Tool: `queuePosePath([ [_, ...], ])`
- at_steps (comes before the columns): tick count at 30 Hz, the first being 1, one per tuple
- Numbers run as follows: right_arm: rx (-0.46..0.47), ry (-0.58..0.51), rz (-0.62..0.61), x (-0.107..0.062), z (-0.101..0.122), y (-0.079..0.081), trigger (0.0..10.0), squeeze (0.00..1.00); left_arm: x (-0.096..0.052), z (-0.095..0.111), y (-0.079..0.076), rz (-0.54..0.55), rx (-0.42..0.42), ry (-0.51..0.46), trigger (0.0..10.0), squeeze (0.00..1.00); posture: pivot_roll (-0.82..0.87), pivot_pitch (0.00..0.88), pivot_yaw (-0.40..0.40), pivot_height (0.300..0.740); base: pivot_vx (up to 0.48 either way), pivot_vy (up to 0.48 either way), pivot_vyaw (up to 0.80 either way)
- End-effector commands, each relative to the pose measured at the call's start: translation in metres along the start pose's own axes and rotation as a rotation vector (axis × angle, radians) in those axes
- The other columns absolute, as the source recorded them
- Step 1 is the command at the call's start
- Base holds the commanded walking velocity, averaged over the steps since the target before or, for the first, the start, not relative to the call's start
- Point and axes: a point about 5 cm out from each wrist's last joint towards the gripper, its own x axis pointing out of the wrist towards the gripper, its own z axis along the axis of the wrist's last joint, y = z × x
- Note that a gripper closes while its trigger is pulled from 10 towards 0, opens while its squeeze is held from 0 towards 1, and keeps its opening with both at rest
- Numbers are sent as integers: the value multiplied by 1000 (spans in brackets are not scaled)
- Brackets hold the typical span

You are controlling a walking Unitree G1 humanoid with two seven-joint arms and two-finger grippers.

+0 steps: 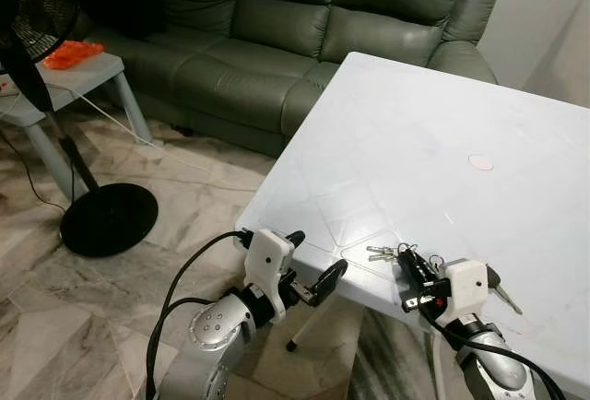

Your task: Hang keys on a hook

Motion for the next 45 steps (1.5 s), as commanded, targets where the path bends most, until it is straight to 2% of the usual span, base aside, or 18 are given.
queuePosePath([
  [1,43,-73,-13,5,14,-1,0,0,2,10,3,21,-22,-37,10000,0,9,63,-76,740,0,0,0],
  [2,63,-90,-12,6,17,0,0,0,2,12,4,30,-32,-46,10000,0,9,63,-76,740,0,0,0],
  [3,66,-111,-9,8,21,3,2235,0,3,13,6,40,-42,-57,10000,0,9,63,-76,740,0,0,0],
  [4,66,-124,-6,9,22,4,2235,0,3,14,7,45,-45,-61,10000,0,11,57,-80,740,0,0,0],
  [5,75,-143,3,10,25,6,9961,0,3,15,8,52,-48,-68,10000,0,11,57,-80,740,0,0,0],
  [6,101,-184,19,13,30,12,10000,0,5,18,12,70,-69,-86,10000,0,12,53,-80,740,0,0,0],
  [10,144,-224,37,16,35,19,10000,0,7,22,16,85,-77,-100,10000,0,12,53,-80,740,0,0,0],
  [14,144,-253,-39,27,40,21,10000,0,11,32,34,162,-86,-146,10000,0,18,26,-82,740,0,0,0],
  [15,153,-268,-58,32,45,23,10000,0,13,41,44,199,-69,-180,10000,0,19,24,-82,740,0,0,0],
  [16,153,-268,-58,32,45,23,10000,0,13,41,44,199,-69,-180,10000,0,19,24,-82,740,0,0,0],
  [17,161,-287,-84,36,49,22,10000,0,15,48,52,232,-45,-206,10000,0,20,18,-82,740,0,0,0],
  [20,125,-298,-164,46,57,20,10000,0,16,65,71,310,0,-255,10000,0,19,1,-81,740,0,0,0],
  [24,135,-304,-196,51,62,18,10000,0,13,74,85,367,-7,-295,10000,0,18,0,-81,740,0,0,0],
  [27,121,-301,-256,54,65,15,10000,0,2,75,100,441,10,-340,10000,0,9,0,-71,740,0,0,0],
  [32,135,-319,-241,48,68,17,10000,0,-6,72,93,431,-11,-382,10000,0,5,0,-65,740,0,0,0],
  [38,111,-287,-230,38,61,24,10000,0,-12,58,86,437,-28,-359,10000,0,7,0,-64,740,0,0,0],
  [41,106,-264,-233,39,57,25,10000,0,-12,57,86,444,-26,-358,10000,0,10,0,-65,740,0,0,0],
  [45,89,-230,-239,48,57,27,10000,0,-7,63,91,435,-7,-354,10000,0,17,0,-66,740,0,0,0],
])
